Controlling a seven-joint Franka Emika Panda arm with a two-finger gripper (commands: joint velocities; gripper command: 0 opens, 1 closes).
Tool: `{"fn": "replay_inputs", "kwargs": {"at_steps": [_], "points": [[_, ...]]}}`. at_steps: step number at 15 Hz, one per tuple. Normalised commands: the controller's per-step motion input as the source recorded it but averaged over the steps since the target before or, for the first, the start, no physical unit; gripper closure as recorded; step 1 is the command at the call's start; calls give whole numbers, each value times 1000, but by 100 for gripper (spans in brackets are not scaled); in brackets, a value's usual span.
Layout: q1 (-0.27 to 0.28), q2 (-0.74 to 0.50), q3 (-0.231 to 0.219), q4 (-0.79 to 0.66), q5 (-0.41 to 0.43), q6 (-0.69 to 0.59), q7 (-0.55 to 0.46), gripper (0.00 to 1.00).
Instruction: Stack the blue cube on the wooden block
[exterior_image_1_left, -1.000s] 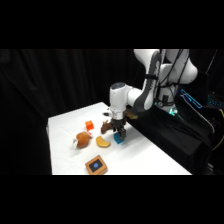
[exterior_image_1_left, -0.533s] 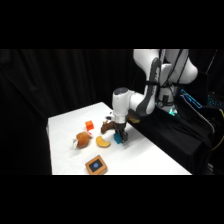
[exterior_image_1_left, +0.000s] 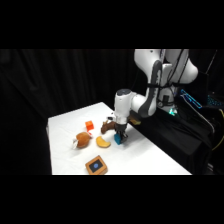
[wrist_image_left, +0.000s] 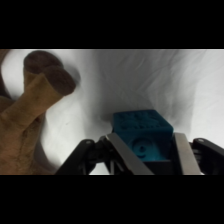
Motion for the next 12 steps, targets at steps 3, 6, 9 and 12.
{"fn": "replay_inputs", "kwargs": {"at_steps": [3,6,9,12], "points": [[308,-351,-220,-187,-59,-150,147,74],[300,-550,-195,-171,-206,-462,191,74],[85,-488,1,5,-289,-624,191,74],[-150,-278,210,194,-115,-583,20,74]]}}
